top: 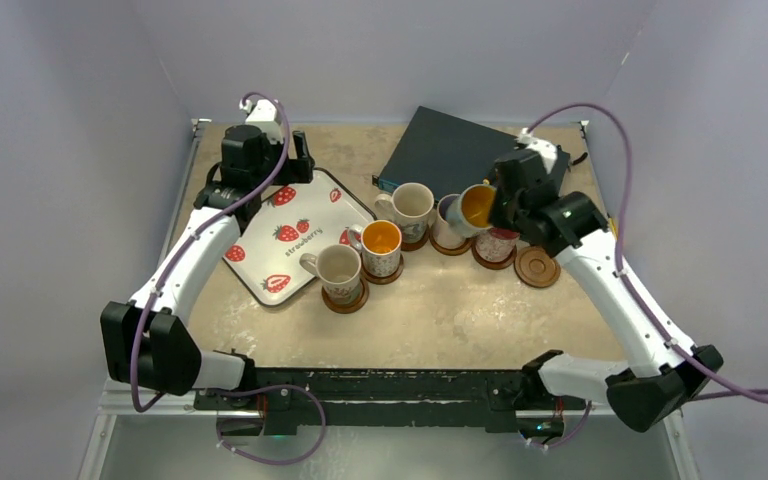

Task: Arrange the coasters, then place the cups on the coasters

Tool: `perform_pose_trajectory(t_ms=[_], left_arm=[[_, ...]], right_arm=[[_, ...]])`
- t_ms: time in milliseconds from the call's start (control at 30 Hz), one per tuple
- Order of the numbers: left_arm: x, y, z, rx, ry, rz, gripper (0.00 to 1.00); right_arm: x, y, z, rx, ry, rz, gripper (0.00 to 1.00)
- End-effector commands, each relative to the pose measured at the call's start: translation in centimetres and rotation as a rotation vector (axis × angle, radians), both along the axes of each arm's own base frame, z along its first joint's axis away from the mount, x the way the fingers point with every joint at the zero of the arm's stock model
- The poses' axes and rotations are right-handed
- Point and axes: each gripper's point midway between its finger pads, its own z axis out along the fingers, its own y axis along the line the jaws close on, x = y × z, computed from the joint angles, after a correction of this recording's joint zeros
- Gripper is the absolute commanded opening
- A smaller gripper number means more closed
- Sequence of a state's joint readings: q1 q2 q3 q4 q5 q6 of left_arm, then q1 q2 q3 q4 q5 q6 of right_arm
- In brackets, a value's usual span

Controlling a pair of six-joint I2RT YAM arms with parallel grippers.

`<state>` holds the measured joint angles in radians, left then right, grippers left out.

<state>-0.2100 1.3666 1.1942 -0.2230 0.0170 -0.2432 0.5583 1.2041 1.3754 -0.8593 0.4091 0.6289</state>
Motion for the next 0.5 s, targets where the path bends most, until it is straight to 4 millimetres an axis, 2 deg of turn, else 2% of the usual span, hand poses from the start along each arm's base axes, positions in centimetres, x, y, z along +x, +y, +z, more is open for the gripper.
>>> perform_pose_trajectory(t_ms=[0,133,300,467], left_arm=[[0.0,0.3,1.6,-0.002,-0.069,0.011,0.83],[-0.1,0.3,2.0,-0.008,-0.074,0.013,0.83],[-0.4,0.1,2.7,-0.030,-0.094,0.003,0.83],[-0.3,0.2,2.4,-0.025,-0.089,0.010,0.83]], right_arm=[[1.7,-6.9,4.5,-0.090,-0.133,-0.134,0.00],[2.0,-12.5,4.7,-0.172,-0.126,-0.281,0.00],[2.2,-16.0,5.5,-0.174,-0.154,-0.357,0.00],[2.5,-19.2,2.3,-0.162,-0.090,-0.428,0.00]])
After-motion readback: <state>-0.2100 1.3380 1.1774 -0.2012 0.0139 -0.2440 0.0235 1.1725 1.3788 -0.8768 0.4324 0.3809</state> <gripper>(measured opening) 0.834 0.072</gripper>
